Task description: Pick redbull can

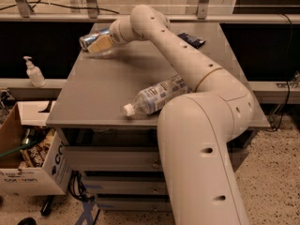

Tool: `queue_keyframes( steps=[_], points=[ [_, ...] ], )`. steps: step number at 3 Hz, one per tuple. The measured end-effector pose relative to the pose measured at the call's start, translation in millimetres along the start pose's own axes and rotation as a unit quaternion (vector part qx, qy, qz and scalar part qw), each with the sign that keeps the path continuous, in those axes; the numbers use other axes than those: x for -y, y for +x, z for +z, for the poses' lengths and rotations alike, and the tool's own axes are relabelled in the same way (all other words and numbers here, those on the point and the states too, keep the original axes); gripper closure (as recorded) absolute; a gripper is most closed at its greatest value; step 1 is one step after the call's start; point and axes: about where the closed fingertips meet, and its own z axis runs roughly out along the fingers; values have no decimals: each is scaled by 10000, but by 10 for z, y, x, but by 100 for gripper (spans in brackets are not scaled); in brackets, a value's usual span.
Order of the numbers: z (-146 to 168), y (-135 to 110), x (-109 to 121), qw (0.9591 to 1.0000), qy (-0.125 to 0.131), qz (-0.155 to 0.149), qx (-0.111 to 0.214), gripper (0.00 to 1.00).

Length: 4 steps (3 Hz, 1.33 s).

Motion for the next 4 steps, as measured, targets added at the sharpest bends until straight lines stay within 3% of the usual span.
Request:
queue_keyframes(
  steps=[3, 4],
  points=[
    [147, 20, -17, 9974, -610, 207, 315, 0],
    [119, -15, -23, 9968, -690, 211, 347, 17]
  ],
)
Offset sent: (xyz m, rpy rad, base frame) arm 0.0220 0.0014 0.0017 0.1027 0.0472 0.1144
